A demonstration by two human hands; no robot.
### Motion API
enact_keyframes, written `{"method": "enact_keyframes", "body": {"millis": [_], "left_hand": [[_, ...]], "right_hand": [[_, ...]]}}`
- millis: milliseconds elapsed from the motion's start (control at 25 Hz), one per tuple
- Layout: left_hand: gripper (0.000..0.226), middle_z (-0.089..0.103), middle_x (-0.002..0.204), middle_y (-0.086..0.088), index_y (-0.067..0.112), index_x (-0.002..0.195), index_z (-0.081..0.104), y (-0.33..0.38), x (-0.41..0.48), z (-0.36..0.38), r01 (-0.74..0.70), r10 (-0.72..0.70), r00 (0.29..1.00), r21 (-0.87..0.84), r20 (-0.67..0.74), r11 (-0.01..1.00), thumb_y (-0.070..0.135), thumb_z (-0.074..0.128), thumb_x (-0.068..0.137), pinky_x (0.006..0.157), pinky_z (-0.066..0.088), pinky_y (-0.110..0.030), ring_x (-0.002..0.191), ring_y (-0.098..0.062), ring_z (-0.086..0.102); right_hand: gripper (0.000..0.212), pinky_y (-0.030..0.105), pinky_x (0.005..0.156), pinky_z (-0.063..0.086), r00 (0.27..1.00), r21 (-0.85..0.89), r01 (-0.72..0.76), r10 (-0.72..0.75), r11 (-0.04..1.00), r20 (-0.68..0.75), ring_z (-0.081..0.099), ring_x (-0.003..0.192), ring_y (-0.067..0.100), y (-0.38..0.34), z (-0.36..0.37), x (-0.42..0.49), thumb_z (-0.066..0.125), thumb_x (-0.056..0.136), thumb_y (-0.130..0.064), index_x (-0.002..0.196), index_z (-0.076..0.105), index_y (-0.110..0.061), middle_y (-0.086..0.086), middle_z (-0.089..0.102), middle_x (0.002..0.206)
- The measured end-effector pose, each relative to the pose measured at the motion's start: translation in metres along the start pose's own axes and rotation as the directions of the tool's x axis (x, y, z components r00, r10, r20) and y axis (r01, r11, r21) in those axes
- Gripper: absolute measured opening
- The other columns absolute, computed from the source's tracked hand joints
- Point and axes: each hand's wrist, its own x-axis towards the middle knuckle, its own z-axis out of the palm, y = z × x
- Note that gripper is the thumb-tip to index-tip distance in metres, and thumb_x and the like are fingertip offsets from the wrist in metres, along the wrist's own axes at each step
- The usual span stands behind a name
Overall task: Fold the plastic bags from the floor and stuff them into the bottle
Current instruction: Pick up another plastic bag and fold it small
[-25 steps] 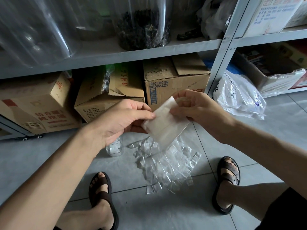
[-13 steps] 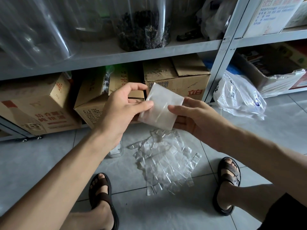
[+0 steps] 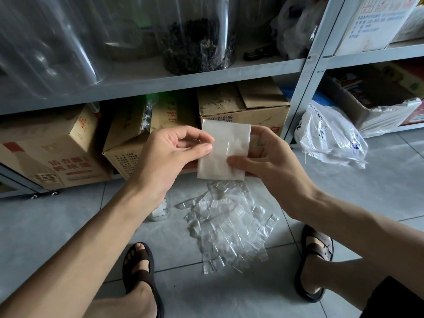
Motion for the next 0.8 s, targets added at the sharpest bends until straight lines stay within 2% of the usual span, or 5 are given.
{"method": "enact_keyframes", "body": {"millis": [120,240,440,560,800], "left_hand": [[0.016,0.078,0.084,-0.004,0.013,0.086,0.076,-0.0002,-0.0011,0.0022,-0.011,0.011,1.0,-0.024,-0.011,1.0,-0.002,0.076,0.08,0.071,0.057,-0.019,0.079,-0.011,0.072],[0.015,0.077,0.081,-0.002,0.012,0.087,0.075,-0.0009,-0.001,0.0036,-0.037,0.036,0.999,-0.029,-0.034,0.999,-0.002,0.075,0.08,0.068,0.056,-0.018,0.079,-0.011,0.073],[0.018,0.077,0.083,-0.001,0.015,0.089,0.076,-0.0002,-0.0017,0.0022,-0.083,0.083,0.996,0.002,-0.039,0.997,0.001,0.078,0.078,0.074,0.058,-0.022,0.082,-0.012,0.073],[0.018,0.077,0.081,-0.001,0.014,0.087,0.076,0.001,-0.0034,0.0025,-0.096,0.096,0.994,0.004,-0.06,0.995,0.0,0.08,0.076,0.069,0.057,-0.019,0.077,-0.01,0.073],[0.018,0.078,0.082,0.001,0.017,0.086,0.077,0.0003,-0.0016,0.0005,-0.104,0.105,0.989,0.023,-0.101,0.994,0.005,0.082,0.074,0.071,0.057,-0.02,0.078,-0.01,0.073]], "right_hand": [[0.062,0.041,0.071,0.062,0.996,-0.029,0.077,-0.079,0.997,-0.05,0.074,0.082,0.027,0.001,0.0015,-0.0015,0.072,0.081,0.008,0.13,0.043,-0.015,0.01,0.076,0.09],[0.051,0.054,0.065,0.056,0.981,-0.093,0.18,-0.185,0.979,-0.056,0.069,0.075,0.043,0.0018,0.0036,-0.0023,0.074,0.082,0.004,0.115,0.046,-0.024,0.018,0.073,0.082],[0.023,0.043,0.059,0.038,0.969,-0.238,0.224,-0.241,0.945,-0.046,0.046,0.058,0.036,0.006,0.0019,0.0025,0.076,0.084,-0.007,0.097,0.066,-0.023,0.031,0.052,0.069],[0.019,0.034,0.065,0.046,0.966,-0.198,0.233,-0.25,0.952,-0.064,0.05,0.062,0.022,0.0049,0.0034,0.0024,0.078,0.082,-0.004,0.093,0.07,-0.018,0.013,0.06,0.064],[0.017,0.021,0.063,0.05,0.968,-0.171,0.225,-0.24,0.959,-0.068,0.06,0.066,0.007,0.0027,0.0047,0.0026,0.077,0.081,-0.001,0.091,0.071,-0.013,0.001,0.071,0.07]]}}
